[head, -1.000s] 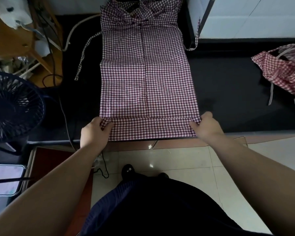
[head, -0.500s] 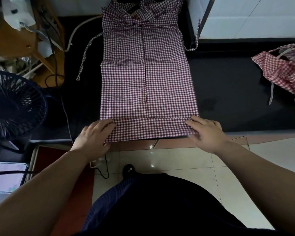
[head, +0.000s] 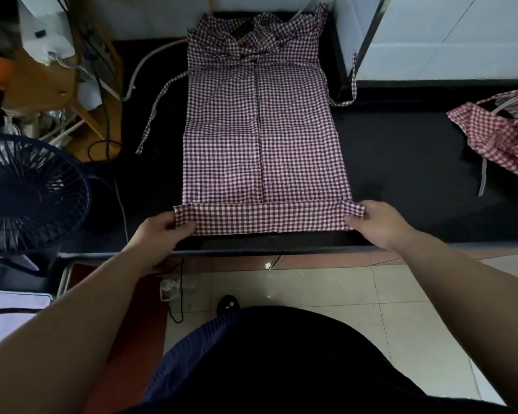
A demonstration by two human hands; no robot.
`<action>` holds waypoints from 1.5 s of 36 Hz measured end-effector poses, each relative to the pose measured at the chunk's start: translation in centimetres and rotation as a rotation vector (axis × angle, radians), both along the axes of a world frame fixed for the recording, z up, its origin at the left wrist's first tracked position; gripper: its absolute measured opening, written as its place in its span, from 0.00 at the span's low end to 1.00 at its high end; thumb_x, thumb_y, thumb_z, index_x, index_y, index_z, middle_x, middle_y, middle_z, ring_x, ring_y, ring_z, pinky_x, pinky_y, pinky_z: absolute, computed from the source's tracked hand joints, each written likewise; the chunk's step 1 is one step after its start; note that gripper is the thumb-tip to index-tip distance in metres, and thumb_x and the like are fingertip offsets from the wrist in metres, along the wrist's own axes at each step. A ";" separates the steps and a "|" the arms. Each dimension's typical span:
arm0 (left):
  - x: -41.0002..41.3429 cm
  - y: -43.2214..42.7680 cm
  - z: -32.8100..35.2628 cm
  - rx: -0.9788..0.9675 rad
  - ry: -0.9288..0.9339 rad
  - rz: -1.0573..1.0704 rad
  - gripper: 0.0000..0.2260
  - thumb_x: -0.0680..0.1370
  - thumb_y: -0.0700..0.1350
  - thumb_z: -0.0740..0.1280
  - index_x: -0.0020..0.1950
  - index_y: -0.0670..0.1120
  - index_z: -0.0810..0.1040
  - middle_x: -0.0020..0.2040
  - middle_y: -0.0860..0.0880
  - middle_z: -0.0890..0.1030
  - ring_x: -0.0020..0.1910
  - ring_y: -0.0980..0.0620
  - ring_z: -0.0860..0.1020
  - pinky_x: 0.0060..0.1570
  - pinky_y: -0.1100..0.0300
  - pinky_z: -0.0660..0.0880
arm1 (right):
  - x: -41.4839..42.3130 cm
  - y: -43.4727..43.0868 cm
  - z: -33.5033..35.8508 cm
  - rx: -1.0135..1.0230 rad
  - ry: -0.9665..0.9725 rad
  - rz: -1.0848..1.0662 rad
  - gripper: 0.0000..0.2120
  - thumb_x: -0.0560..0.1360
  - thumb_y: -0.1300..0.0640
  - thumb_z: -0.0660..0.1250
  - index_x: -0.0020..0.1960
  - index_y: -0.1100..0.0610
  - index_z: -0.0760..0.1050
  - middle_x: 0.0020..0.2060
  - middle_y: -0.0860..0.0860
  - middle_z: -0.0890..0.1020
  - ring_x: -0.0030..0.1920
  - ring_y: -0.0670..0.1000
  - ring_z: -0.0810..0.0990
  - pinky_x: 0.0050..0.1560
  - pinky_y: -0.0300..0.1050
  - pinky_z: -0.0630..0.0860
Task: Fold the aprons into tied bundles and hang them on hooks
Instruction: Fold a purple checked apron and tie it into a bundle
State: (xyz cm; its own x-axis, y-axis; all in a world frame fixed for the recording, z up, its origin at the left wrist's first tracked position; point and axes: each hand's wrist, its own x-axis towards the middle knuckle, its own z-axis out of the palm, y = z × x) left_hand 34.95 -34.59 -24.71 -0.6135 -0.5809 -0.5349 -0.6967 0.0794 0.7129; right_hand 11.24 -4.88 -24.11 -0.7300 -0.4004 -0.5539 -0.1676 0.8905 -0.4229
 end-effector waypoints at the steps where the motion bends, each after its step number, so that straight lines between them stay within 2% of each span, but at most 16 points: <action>1: 0.0 0.1 0.0 -0.015 -0.019 -0.029 0.06 0.76 0.49 0.70 0.51 0.57 0.79 0.49 0.57 0.81 0.51 0.57 0.78 0.50 0.62 0.71 | -0.1 -0.1 -0.1 0.007 0.003 0.003 0.09 0.78 0.48 0.61 0.41 0.50 0.71 0.41 0.48 0.78 0.47 0.54 0.77 0.58 0.60 0.71; 7: -0.7 0.1 0.0 -0.176 -0.172 -0.095 0.17 0.78 0.56 0.64 0.50 0.43 0.81 0.44 0.42 0.82 0.40 0.48 0.77 0.38 0.57 0.70 | -0.5 -1.2 -0.4 0.069 0.032 0.000 0.12 0.79 0.43 0.57 0.43 0.49 0.70 0.43 0.47 0.77 0.49 0.53 0.76 0.61 0.60 0.69; 12: -1.2 0.1 -0.3 -0.359 -0.273 -0.058 0.20 0.80 0.57 0.60 0.45 0.40 0.79 0.36 0.46 0.78 0.34 0.50 0.74 0.31 0.59 0.66 | -0.3 -1.6 -1.4 0.194 0.173 -0.029 0.12 0.80 0.45 0.57 0.46 0.52 0.71 0.39 0.47 0.76 0.44 0.51 0.73 0.63 0.56 0.64; 17: -2.5 0.1 -0.3 -0.366 -0.326 -0.131 0.18 0.80 0.58 0.60 0.44 0.45 0.77 0.36 0.49 0.76 0.35 0.53 0.73 0.30 0.60 0.65 | 0.6 -2.7 -1.1 0.169 0.415 0.119 0.06 0.80 0.55 0.57 0.46 0.55 0.70 0.40 0.51 0.77 0.44 0.55 0.76 0.50 0.50 0.67; 21: -2.7 -0.3 -0.4 -0.351 -0.326 -0.013 0.18 0.79 0.58 0.61 0.38 0.47 0.76 0.36 0.48 0.77 0.34 0.52 0.73 0.30 0.59 0.65 | 1.3 -3.3 -0.9 0.046 0.419 0.342 0.11 0.79 0.55 0.59 0.57 0.54 0.76 0.55 0.53 0.77 0.55 0.55 0.75 0.59 0.51 0.71; 24: -2.2 0.0 -0.4 -0.440 -0.345 0.037 0.17 0.78 0.58 0.64 0.43 0.44 0.76 0.46 0.43 0.80 0.39 0.47 0.75 0.35 0.57 0.68 | 1.9 -2.9 -1.0 0.096 0.243 0.455 0.24 0.79 0.44 0.58 0.73 0.49 0.62 0.73 0.49 0.62 0.70 0.54 0.64 0.72 0.55 0.55; 27: -1.1 0.3 -0.9 -0.599 -0.268 0.124 0.25 0.74 0.56 0.70 0.64 0.42 0.70 0.62 0.39 0.71 0.59 0.39 0.71 0.49 0.46 0.72 | 1.6 -2.3 -0.8 0.185 0.219 0.519 0.34 0.75 0.37 0.60 0.76 0.46 0.53 0.76 0.47 0.52 0.74 0.54 0.57 0.74 0.56 0.48; 31: 0.2 -0.6 -1.7 -0.896 0.056 -0.378 0.16 0.77 0.52 0.64 0.60 0.44 0.78 0.60 0.41 0.77 0.58 0.37 0.74 0.53 0.37 0.74 | 1.3 -2.0 -0.5 0.226 0.234 0.563 0.29 0.78 0.40 0.55 0.77 0.44 0.52 0.77 0.47 0.51 0.74 0.54 0.57 0.73 0.54 0.49; 33: 0.0 -0.5 -1.2 -0.767 0.035 -0.538 0.23 0.77 0.59 0.57 0.60 0.46 0.80 0.63 0.46 0.78 0.63 0.42 0.75 0.60 0.40 0.73 | 1.3 -1.9 -0.4 0.214 0.255 0.546 0.24 0.81 0.43 0.51 0.76 0.44 0.54 0.77 0.46 0.54 0.74 0.53 0.59 0.73 0.53 0.51; 36: -0.3 -0.1 -0.3 -0.602 -0.177 -0.620 0.37 0.71 0.70 0.64 0.76 0.55 0.63 0.75 0.56 0.62 0.74 0.52 0.60 0.71 0.52 0.58 | 1.5 -1.7 -0.4 0.117 0.255 0.461 0.18 0.82 0.48 0.52 0.70 0.47 0.67 0.71 0.46 0.68 0.69 0.53 0.66 0.70 0.52 0.55; 39: -0.5 -0.5 -0.2 -0.624 -0.262 -0.693 0.44 0.66 0.69 0.70 0.77 0.57 0.58 0.76 0.56 0.58 0.74 0.52 0.57 0.72 0.52 0.55 | 1.6 -1.5 -0.5 -0.056 0.287 0.287 0.08 0.80 0.53 0.57 0.44 0.51 0.72 0.40 0.45 0.77 0.52 0.53 0.75 0.59 0.51 0.63; 41: -0.9 -0.7 0.0 -0.582 -0.180 -0.628 0.36 0.68 0.60 0.74 0.73 0.56 0.66 0.73 0.55 0.65 0.71 0.53 0.63 0.69 0.56 0.60 | 1.5 -1.2 -0.7 -0.109 0.275 0.196 0.09 0.79 0.54 0.59 0.41 0.55 0.72 0.35 0.47 0.76 0.44 0.52 0.75 0.57 0.51 0.67; 44: -1.1 -0.7 0.5 -0.474 -0.072 -0.436 0.21 0.71 0.45 0.74 0.64 0.54 0.77 0.61 0.55 0.77 0.57 0.58 0.73 0.53 0.67 0.66 | 1.6 -1.2 -0.2 -0.198 0.122 0.036 0.09 0.79 0.54 0.61 0.45 0.58 0.75 0.36 0.51 0.78 0.41 0.53 0.76 0.50 0.49 0.70; 48: -1.1 -1.6 1.1 -0.327 -0.107 -0.247 0.11 0.75 0.43 0.71 0.57 0.51 0.81 0.48 0.54 0.81 0.42 0.59 0.75 0.40 0.68 0.69 | 1.6 -1.3 0.7 -0.288 0.011 -0.104 0.10 0.77 0.54 0.65 0.38 0.57 0.73 0.35 0.50 0.77 0.39 0.51 0.75 0.36 0.43 0.68; 50: -1.2 -1.8 1.2 -0.148 -0.082 -0.151 0.05 0.75 0.45 0.72 0.50 0.50 0.81 0.45 0.53 0.81 0.43 0.57 0.77 0.40 0.65 0.70 | 1.5 -1.3 1.1 -0.325 -0.099 -0.159 0.07 0.75 0.51 0.69 0.45 0.54 0.74 0.41 0.46 0.78 0.43 0.47 0.76 0.39 0.38 0.69; 54: -0.7 -1.5 0.7 -0.046 -0.091 -0.026 0.06 0.77 0.50 0.69 0.49 0.48 0.79 0.46 0.48 0.81 0.47 0.49 0.78 0.46 0.55 0.74 | 1.4 -1.2 0.6 -0.224 -0.212 -0.161 0.28 0.70 0.50 0.74 0.64 0.52 0.64 0.55 0.46 0.76 0.56 0.49 0.76 0.60 0.48 0.72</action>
State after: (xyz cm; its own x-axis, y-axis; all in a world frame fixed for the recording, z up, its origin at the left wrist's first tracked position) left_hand 34.29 -36.06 -24.05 -0.5788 -0.5905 -0.5623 -0.7559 0.1299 0.6417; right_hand 12.67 -6.12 -23.54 -0.6718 -0.4184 -0.6113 0.0798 0.7796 -0.6212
